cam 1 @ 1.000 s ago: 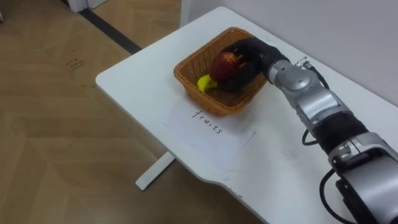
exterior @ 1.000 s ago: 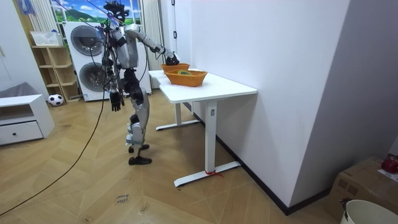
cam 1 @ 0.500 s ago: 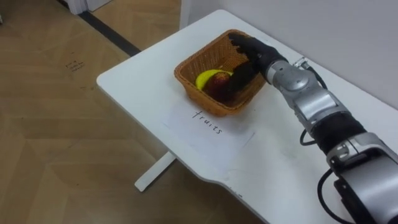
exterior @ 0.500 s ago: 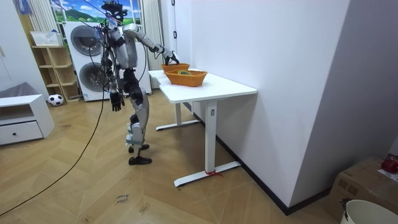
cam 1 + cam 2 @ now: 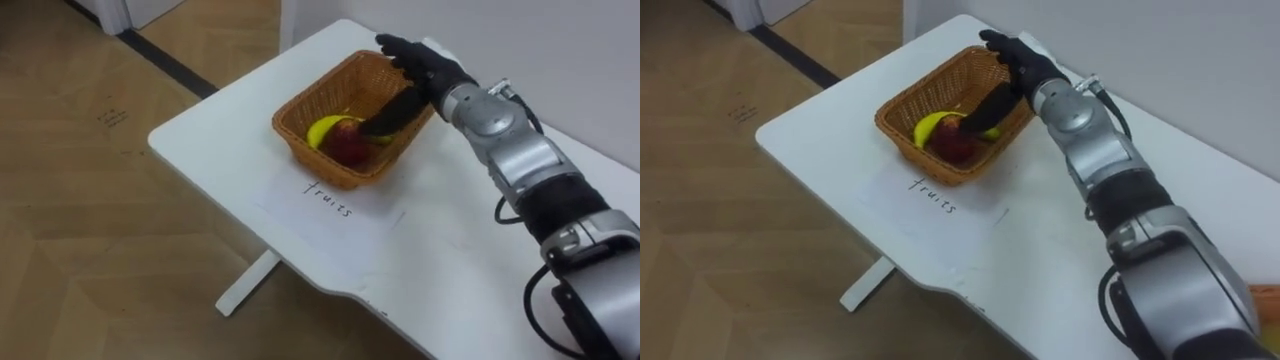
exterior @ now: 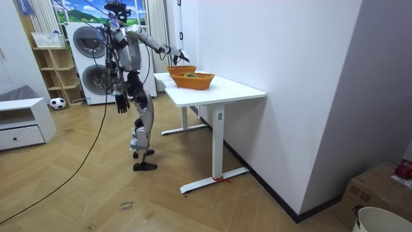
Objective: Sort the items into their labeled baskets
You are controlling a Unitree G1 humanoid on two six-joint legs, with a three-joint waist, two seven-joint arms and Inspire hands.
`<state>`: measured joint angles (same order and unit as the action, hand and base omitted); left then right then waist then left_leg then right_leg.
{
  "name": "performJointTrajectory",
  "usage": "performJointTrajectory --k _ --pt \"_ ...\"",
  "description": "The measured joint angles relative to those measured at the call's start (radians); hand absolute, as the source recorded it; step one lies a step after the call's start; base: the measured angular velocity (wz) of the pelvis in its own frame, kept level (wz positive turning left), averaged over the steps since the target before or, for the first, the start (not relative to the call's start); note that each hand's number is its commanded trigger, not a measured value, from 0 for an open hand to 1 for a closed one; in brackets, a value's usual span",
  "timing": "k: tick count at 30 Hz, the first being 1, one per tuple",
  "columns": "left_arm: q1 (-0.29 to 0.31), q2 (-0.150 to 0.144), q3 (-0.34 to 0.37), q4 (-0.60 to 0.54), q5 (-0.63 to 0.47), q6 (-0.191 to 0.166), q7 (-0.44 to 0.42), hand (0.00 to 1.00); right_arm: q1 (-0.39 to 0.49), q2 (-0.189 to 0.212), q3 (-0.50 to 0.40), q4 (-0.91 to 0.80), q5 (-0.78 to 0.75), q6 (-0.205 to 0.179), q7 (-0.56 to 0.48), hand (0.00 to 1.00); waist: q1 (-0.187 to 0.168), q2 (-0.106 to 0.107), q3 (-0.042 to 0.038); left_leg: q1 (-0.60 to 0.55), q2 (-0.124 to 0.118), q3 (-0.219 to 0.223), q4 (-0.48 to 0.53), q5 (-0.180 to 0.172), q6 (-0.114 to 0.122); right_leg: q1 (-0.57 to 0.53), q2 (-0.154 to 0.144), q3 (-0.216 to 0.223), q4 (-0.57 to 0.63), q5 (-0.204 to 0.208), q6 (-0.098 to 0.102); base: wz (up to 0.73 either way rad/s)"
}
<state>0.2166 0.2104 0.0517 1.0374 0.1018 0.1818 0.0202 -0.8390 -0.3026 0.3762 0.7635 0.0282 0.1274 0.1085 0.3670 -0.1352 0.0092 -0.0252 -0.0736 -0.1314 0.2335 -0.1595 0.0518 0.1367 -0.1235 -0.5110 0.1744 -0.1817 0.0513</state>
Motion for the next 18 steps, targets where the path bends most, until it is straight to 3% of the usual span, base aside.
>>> performJointTrajectory --k 7,11,14,18 --pt "-0.021 -0.001 0.008 -0.015 -0.001 -0.009 0.015 0.00 0.000 -0.016 -0.150 -0.147 0.002 -0.004 -0.058 0.00 -0.074 0.009 0.0022 0.000 0.011 0.041 0.000 -0.001 0.001 -0.018 0.003 0.041 0.013 0.001 -0.002 -0.12" --pt "-0.045 -0.001 0.025 -0.017 0.002 -0.024 0.044 0.00 0.000 -0.062 -0.171 -0.213 0.018 -0.011 -0.105 0.00 -0.109 0.020 -0.0032 0.014 0.013 0.062 -0.014 -0.002 0.003 -0.017 0.004 0.066 0.012 0.002 -0.003 -0.17" --pt "-0.047 -0.003 0.026 -0.019 0.024 -0.036 0.049 0.00 0.000 -0.070 -0.218 -0.254 0.039 -0.023 -0.133 0.00 -0.145 0.026 -0.0091 0.021 0.013 0.069 -0.021 -0.002 0.003 -0.015 0.003 0.073 0.012 0.003 -0.002 -0.10" --pt "-0.046 -0.003 0.026 -0.019 0.034 -0.040 0.051 0.00 0.000 -0.103 -0.274 -0.292 0.045 -0.027 -0.166 0.00 -0.179 0.026 -0.0104 0.037 0.015 0.079 -0.032 0.000 0.005 -0.016 0.005 0.105 0.013 0.002 -0.002 -0.11"
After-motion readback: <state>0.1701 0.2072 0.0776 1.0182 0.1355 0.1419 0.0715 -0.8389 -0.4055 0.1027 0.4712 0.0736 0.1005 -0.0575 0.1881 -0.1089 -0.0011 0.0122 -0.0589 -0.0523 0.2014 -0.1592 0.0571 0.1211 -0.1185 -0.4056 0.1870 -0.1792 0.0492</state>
